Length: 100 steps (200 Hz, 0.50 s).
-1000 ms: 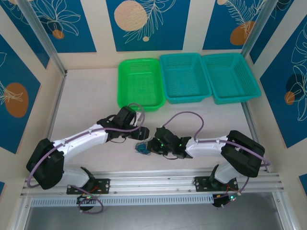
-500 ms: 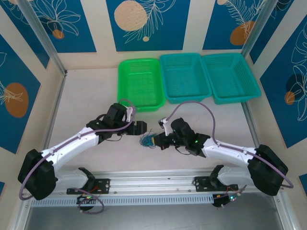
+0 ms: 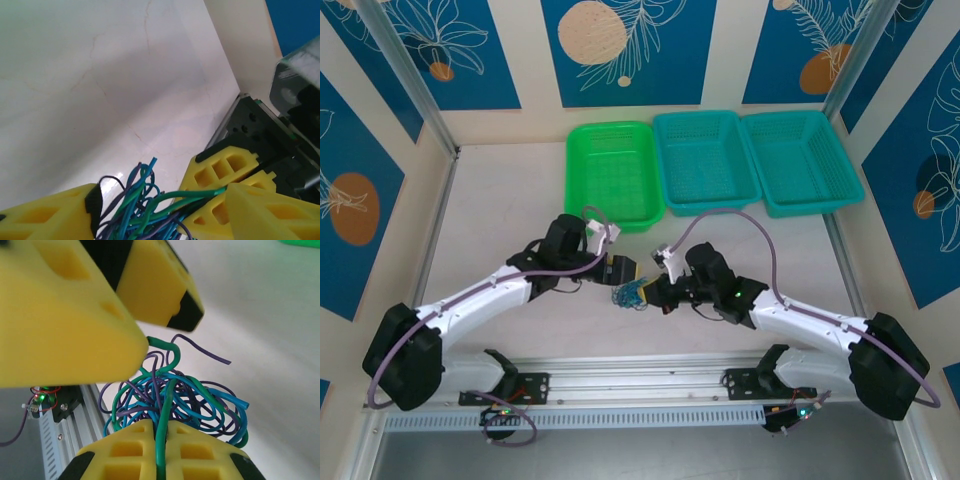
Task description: Untangle the cables
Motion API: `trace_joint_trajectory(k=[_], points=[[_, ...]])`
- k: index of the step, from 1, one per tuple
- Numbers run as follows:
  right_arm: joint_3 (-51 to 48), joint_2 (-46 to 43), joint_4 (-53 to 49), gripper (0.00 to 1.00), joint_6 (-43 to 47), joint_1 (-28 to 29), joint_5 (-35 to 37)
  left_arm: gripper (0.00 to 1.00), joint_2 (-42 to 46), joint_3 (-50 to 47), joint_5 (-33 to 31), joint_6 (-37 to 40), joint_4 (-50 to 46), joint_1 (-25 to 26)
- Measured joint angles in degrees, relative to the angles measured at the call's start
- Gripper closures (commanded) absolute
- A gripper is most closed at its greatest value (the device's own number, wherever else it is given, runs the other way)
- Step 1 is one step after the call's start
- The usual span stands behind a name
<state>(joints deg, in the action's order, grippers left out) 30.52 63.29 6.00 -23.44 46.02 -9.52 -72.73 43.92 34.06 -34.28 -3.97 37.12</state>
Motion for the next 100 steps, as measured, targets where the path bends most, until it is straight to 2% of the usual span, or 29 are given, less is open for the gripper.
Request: trace_joint_trajectory(k=[19, 38, 49, 65, 100], points=[[0.0, -0.9, 0.2, 1.0, -0.2, -0.3, -0.2, 0.68, -0.3, -0.2, 0.7, 0.3, 0.5, 0.0], [0.0, -1.2, 0.5, 1.0, -0.5, -0.3, -0.6, 0.77, -0.6, -0.2, 0.3, 0.5, 0.5, 0.0], [0.0, -1.2, 0.6, 1.0, -0.5, -0.3, -1.0, 0.75, -0.6, -0.2, -0.2, 0.3, 0.5, 0.0], [0.0, -1.2, 0.7, 1.0, -0.6, -0.3, -1.3, 0.62, -0.6, -0.2, -0.7, 0.2, 0.5, 0.0], [0.0, -1.2, 1.2, 1.0, -1.0, -0.3, -1.5, 0.55, -1.2, -0.4, 0.2, 0.2, 2.5, 0.0]])
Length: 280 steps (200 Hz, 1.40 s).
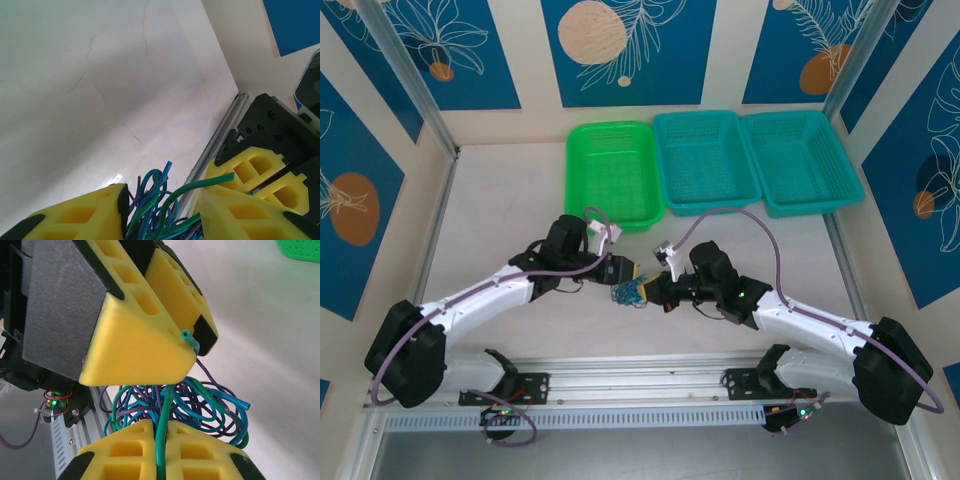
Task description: Untangle the cables
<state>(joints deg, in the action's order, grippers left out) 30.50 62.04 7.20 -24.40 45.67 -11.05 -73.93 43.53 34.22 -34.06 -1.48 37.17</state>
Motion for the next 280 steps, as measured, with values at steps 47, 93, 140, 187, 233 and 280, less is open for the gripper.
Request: trace_joint_trajectory(k=[47, 93, 140, 187, 233, 280], points=[[0.0, 0.0, 1.4, 1.0, -0.2, 0.0, -1.2, 0.74, -2.2, -0.4, 0.3, -0.4, 2.8, 0.1], [-0.4, -0.1, 1.4, 1.0, -0.7, 0.0, 0.0, 1.0, -2.7, -1.2, 1.1, -1.3, 5.2, 0.1], [-1.9, -2.1, 0.9, 1.0, -2.1, -0.2, 5.1, 1.0, 5.9, -3.9, -8.4, -0.9, 2.9, 0.1], [-6.3, -10.1, -1.0, 1.0, -9.0, -4.9, 14.3, 1.0, 18.0, -8.0, -24.2, -3.6, -4.0, -5.0], [-10.8, -18.6, -9.3, 1.0, -20.3, -15.8, 18.7, 1.0, 25.0, -13.0, -29.4, -6.1, -7.9, -10.5], [-11.3, -14.9, -13.6, 1.0, -26.5, -15.7, 18.7, 1.0, 22.5, -13.9, -27.9, -6.1, -6.6, -10.8]])
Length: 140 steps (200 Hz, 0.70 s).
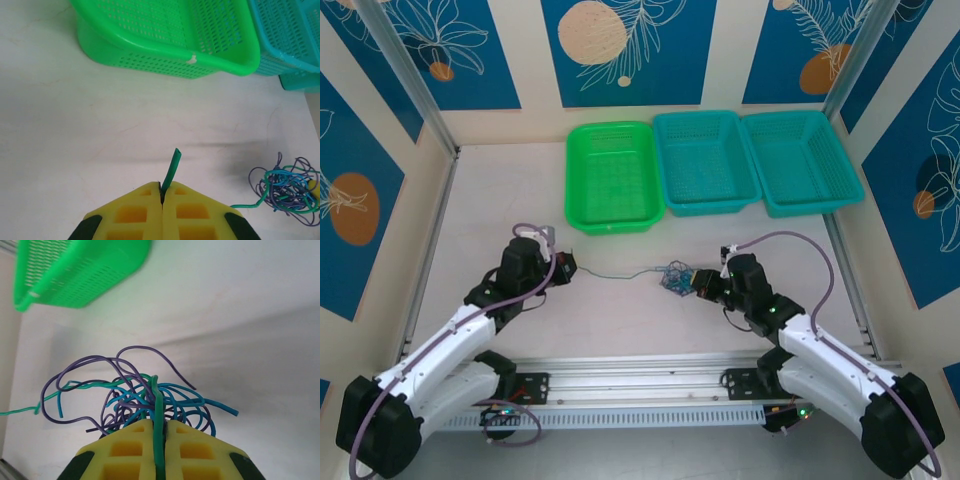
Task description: Untangle the cables
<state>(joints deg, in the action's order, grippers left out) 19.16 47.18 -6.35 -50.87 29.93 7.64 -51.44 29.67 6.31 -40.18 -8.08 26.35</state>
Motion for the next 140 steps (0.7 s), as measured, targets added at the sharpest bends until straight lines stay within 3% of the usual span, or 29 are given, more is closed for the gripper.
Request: trace_joint_trajectory(k=[21, 48, 72, 84, 99, 115, 129, 140], points=[[0.0, 0.3, -6.9, 1.0, -4.8, -2.8, 1.9, 1.0, 0.4, 0.0, -2.9, 0.0, -2.8, 0.0], [-1.3, -6.3, -14.0, 1.0, -9.7, -13.0, 3.1, 1.0, 2.3, 0.1, -8.8, 0.0, -8.8, -0.9], [-3.5, -10.5, -14.2, 1.0, -10.0, -16.1, 1.0, 1.0, 2.0, 0.0, -7.9, 0.5, -8.9, -1.6], [-3.7, -9.3, -13.8, 0.91, -9.7, -15.3, 0.2, 1.0, 0.9, -0.2, -6.0, 0.7, -6.7, -1.7], [-3.2, -6.2, -13.8, 0.71, -8.9, -13.4, 0.2, 1.0, -1.1, -0.7, -4.6, 0.7, -4.3, -1.7], [-0.7, -2.5, -16.2, 0.68, -7.0, -10.9, 1.5, 0.67, -3.1, -1.0, -4.5, 0.8, -3.6, -1.8], [2.4, -0.7, -18.4, 0.68, -5.0, -8.8, 2.8, 0.55, -3.0, -1.4, -4.9, 1.3, -3.7, -1.8], [5.3, -0.1, -19.6, 0.67, -3.6, -6.9, 4.2, 0.53, -2.1, -1.4, -5.3, 2.5, -3.7, -1.9]])
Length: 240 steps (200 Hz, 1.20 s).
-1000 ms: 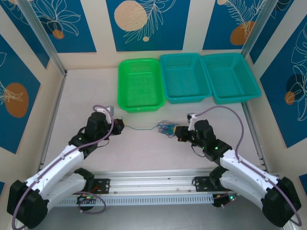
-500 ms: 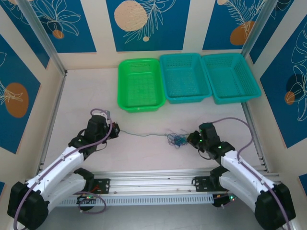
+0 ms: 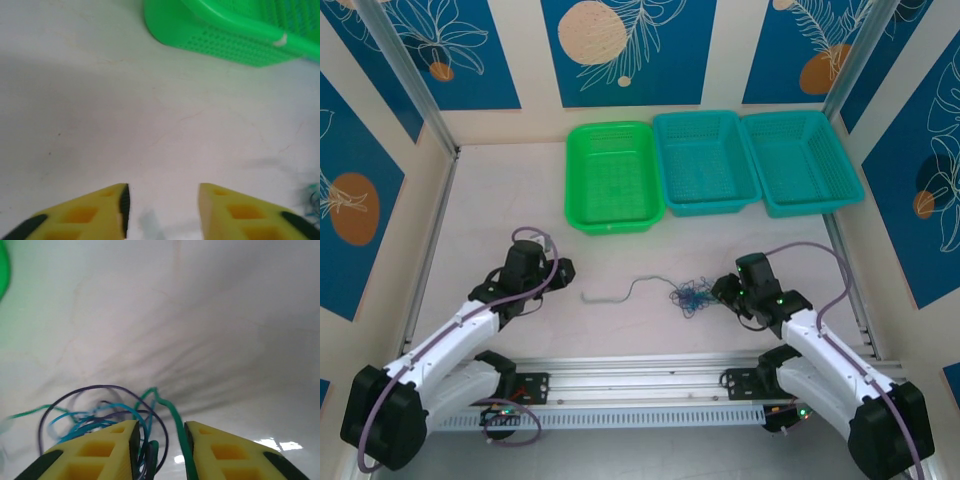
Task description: Untangle the cables
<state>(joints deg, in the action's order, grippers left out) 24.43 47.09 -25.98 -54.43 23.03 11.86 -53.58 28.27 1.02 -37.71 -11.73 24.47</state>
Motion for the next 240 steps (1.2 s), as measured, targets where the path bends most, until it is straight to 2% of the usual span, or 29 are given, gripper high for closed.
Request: trace_joint_trajectory(k=[28, 49, 65, 74, 94, 119, 124, 126, 144, 154, 162, 170, 180, 189, 210, 223, 240], points=[[5.8, 2.4, -2.0, 0.58, 2.2, 2.4, 2.5, 0.47, 4.1, 0.8, 0.0, 4.7, 0.3, 1.3], [8.7, 5.5, -3.7, 0.52, 3.5, 3.0, 3.4, 0.47, 3.0, 4.8, 0.5, 10.8, 0.4, 7.1], [10.4, 7.6, -5.0, 0.49, 4.4, 3.5, 3.7, 0.46, -2.1, 9.9, 2.1, 15.9, 0.4, 13.6], [11.3, 8.4, -5.6, 0.44, 4.9, 3.8, 3.9, 0.43, -6.2, 13.0, 3.2, 17.9, 0.1, 16.4], [12.9, 9.1, -7.1, 0.41, 5.3, 4.6, 4.1, 0.36, -16.2, 19.7, 5.0, 21.2, -1.9, 21.2], [14.2, 9.4, -8.1, 0.37, 5.3, 6.3, 4.0, 0.28, -27.7, 24.8, 3.2, 22.9, -5.5, 25.9], [14.4, 9.7, -8.2, 0.23, 5.2, 6.8, 3.9, 0.27, -29.6, 25.0, 2.6, 22.9, -6.2, 26.4], [14.4, 9.8, -8.2, 0.2, 5.2, 7.0, 3.9, 0.27, -30.1, 25.1, 2.4, 22.9, -6.4, 26.5], [15.6, 12.0, -8.6, 0.17, 5.2, 9.2, 3.8, 0.26, -34.9, 25.1, -0.3, 22.6, -9.2, 27.3], [16.4, 13.7, -8.8, 0.16, 5.2, 10.8, 3.7, 0.3, -36.7, 25.1, -1.4, 22.6, -10.4, 27.2], [17.0, 15.2, -8.7, 0.16, 5.2, 11.9, 3.6, 0.37, -37.7, 25.2, -1.6, 22.6, -11.1, 27.3], [17.5, 16.8, -8.3, 0.16, 4.9, 12.9, 3.6, 0.52, -38.6, 25.2, -1.5, 22.5, -11.5, 27.3], [18.3, 19.5, -7.9, 0.16, 4.0, 14.2, 3.5, 0.79, -39.5, 25.3, -1.5, 21.9, -11.7, 27.3], [19.2, 22.2, -7.9, 0.17, 3.2, 15.0, 3.6, 1.0, -39.8, 25.3, -1.5, 21.7, -11.8, 27.3], [21.9, 29.6, -7.7, 0.26, 1.2, 16.0, 3.7, 1.0, -39.2, 24.9, -1.5, 21.4, -11.0, 27.3], [22.5, 32.9, -6.8, 0.42, 0.0, 16.2, 4.2, 1.0, -37.2, 23.7, -1.5, 21.1, -10.1, 27.3], [22.4, 35.7, -6.5, 0.78, -1.4, 15.8, 5.8, 1.0, -33.5, 22.4, -2.1, 20.9, -10.0, 27.1]])
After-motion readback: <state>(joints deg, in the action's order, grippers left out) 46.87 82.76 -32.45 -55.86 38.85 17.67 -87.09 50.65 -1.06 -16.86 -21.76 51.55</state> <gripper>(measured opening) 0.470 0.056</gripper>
